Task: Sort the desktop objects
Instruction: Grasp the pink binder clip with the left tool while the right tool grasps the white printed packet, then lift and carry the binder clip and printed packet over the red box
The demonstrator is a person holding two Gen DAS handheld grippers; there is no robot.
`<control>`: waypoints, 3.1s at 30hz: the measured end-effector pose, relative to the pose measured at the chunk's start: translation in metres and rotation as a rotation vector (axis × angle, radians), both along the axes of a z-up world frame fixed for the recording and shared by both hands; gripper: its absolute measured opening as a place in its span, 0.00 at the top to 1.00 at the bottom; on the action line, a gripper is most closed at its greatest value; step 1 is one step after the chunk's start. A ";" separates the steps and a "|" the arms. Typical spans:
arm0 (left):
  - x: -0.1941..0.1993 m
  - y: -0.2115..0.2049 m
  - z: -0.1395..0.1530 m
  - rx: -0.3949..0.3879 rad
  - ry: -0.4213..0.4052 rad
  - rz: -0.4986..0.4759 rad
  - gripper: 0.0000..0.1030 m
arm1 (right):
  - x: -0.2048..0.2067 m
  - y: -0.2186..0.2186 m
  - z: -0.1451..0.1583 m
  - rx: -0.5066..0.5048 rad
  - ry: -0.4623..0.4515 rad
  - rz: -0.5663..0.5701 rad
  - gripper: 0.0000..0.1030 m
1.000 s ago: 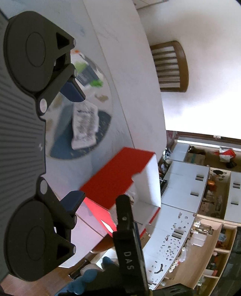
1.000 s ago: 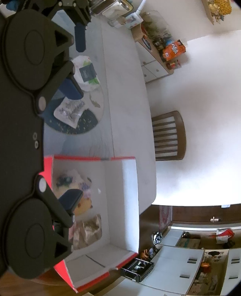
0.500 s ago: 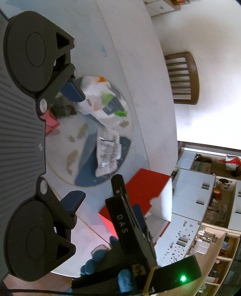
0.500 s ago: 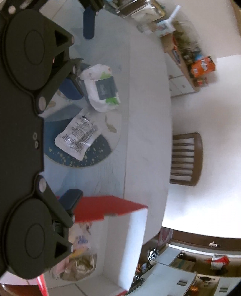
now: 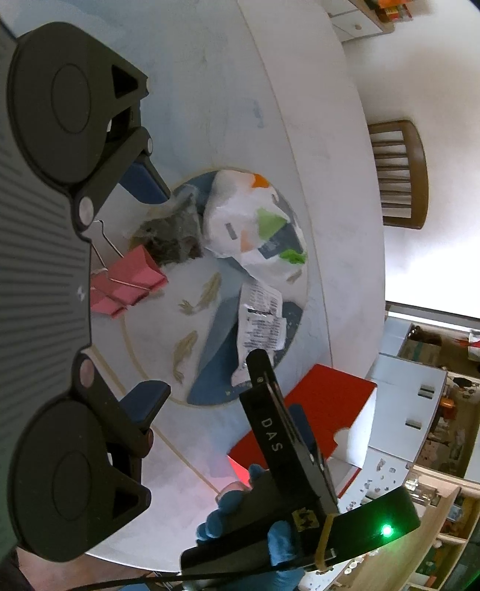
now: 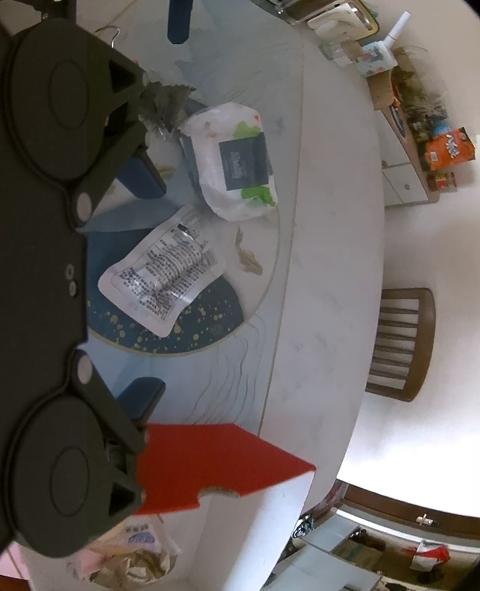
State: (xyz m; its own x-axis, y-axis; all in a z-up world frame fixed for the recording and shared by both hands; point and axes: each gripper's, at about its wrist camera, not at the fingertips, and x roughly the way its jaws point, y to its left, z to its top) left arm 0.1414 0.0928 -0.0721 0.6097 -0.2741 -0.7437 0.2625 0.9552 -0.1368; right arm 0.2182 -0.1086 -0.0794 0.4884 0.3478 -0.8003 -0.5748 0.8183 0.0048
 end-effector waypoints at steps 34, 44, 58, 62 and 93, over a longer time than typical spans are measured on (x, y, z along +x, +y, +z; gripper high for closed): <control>0.007 0.001 -0.035 0.040 0.043 0.020 0.34 | 0.036 0.025 -0.046 -0.035 0.054 0.064 0.04; 0.006 0.004 -0.034 0.030 0.051 0.011 0.48 | 0.030 0.022 -0.044 -0.019 0.037 0.080 0.14; -0.006 0.005 -0.033 -0.017 0.087 0.022 0.60 | 0.008 0.015 -0.036 -0.019 0.036 0.036 0.33; -0.010 0.007 -0.033 -0.032 0.096 0.026 0.61 | 0.000 0.009 -0.035 -0.015 0.050 0.020 0.35; -0.016 -0.022 -0.017 -0.056 0.109 -0.021 0.67 | -0.081 -0.066 -0.005 0.085 0.131 -0.176 0.39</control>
State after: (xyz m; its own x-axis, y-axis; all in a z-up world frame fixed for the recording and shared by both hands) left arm 0.1250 0.0710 -0.0889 0.5194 -0.3291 -0.7886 0.2634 0.9396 -0.2186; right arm 0.1372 -0.1745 -0.0842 0.4413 0.3353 -0.8324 -0.4135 0.8992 0.1430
